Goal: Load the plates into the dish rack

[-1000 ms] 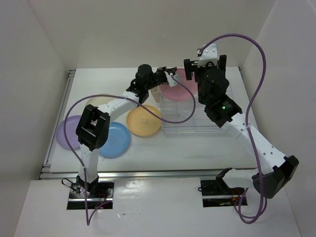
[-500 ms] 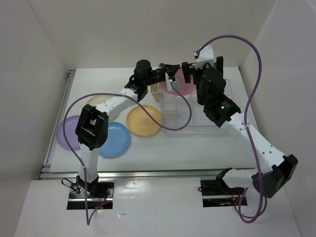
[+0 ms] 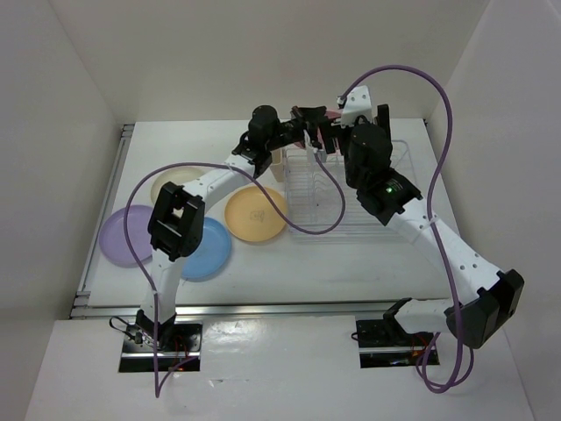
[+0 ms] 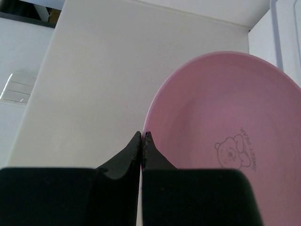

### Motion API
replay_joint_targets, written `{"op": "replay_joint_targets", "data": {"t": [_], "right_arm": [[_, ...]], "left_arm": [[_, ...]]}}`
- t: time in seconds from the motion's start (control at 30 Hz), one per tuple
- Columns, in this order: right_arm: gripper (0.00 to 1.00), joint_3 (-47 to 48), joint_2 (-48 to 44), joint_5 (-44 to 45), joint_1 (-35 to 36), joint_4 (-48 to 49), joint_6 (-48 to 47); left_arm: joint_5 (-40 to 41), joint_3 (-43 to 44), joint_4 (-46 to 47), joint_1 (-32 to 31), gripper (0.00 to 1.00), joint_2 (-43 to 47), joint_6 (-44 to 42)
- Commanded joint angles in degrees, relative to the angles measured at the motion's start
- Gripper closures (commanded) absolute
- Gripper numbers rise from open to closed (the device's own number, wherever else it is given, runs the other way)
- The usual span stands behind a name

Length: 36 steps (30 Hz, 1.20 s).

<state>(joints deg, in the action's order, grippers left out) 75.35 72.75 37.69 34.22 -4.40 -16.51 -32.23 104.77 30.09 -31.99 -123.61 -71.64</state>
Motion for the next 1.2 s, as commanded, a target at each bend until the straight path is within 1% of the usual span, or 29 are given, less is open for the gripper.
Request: {"op": "replay_joint_targets", "data": {"t": [0.0, 0.23, 0.33, 0.53, 0.6, 0.8, 0.83, 0.87, 0.9, 0.93, 0.97, 1.0, 1.07, 1.1, 1.17], "right_arm": [[0.00, -0.82, 0.98, 0.19, -0.03, 0.10, -0.10], [0.00, -0.21, 1.60, -0.34, -0.03, 0.10, 0.43], [0.00, -0.73, 1.60, -0.34, -0.03, 0.10, 0.43], [0.00, -2.05, 1.60, -0.95, -0.03, 0.10, 0.43], [0.00, -2.75, 1.60, -0.95, -0.03, 0.62, -0.10], [0.00, -3.28, 1.60, -0.95, -0.03, 1.15, -0.10], [0.00, -3.28, 1.60, -1.48, -0.03, 1.15, -0.10], [0.00, -3.28, 1.60, -1.48, -0.03, 1.15, -0.10], [0.00, -3.89, 1.60, -1.48, -0.03, 1.15, -0.10], [0.00, -3.90, 1.60, -2.00, -0.03, 1.15, -0.10], [0.00, -3.90, 1.60, -2.01, -0.03, 1.15, -0.10], [0.00, -3.90, 1.60, -2.01, -0.03, 1.15, -0.10], [0.00, -3.90, 1.60, -2.62, -0.03, 1.15, 0.43], [0.00, -3.90, 1.60, -2.62, -0.03, 1.15, 0.43], [0.00, -3.90, 1.60, -3.15, -0.03, 1.15, 0.96]], "left_arm": [[-0.64, 3.07, 2.88, -0.36, 1.00, -0.05, -3.42], [-0.64, 1.93, 3.40, -0.36, 1.00, -2.33, -3.42], [2.33, 1.93, 3.40, -1.67, 1.00, -3.74, -3.42], [4.98, 3.16, 3.40, -2.72, 1.00, -6.20, -2.90], [5.51, 2.63, 3.40, -2.73, 1.00, -6.20, -2.90], [7.44, -2.81, 1.82, -3.78, 0.99, -5.06, -1.05], [7.44, -4.56, 1.82, -4.39, 0.94, -4.36, -0.27], [8.23, -5.27, 2.34, -4.40, 0.83, -3.57, 0.79], [9.10, -6.06, 2.35, -4.40, 0.78, -3.57, 2.62], [9.11, -7.38, 2.95, -4.40, 0.69, -2.70, 3.16], [9.72, -7.39, 2.96, -4.92, 0.54, -2.16, 3.17], [10.86, -8.26, 2.96, -4.93, 0.42, -1.38, 3.95], [11.48, -9.14, 3.48, -4.93, 0.41, -0.50, 5.28], [12.53, -9.93, 4.10, -4.93, 0.37, 0.29, 5.28], [14.11, -10.63, 4.89, -4.93, 0.34, 1.35, 8.79]]}}
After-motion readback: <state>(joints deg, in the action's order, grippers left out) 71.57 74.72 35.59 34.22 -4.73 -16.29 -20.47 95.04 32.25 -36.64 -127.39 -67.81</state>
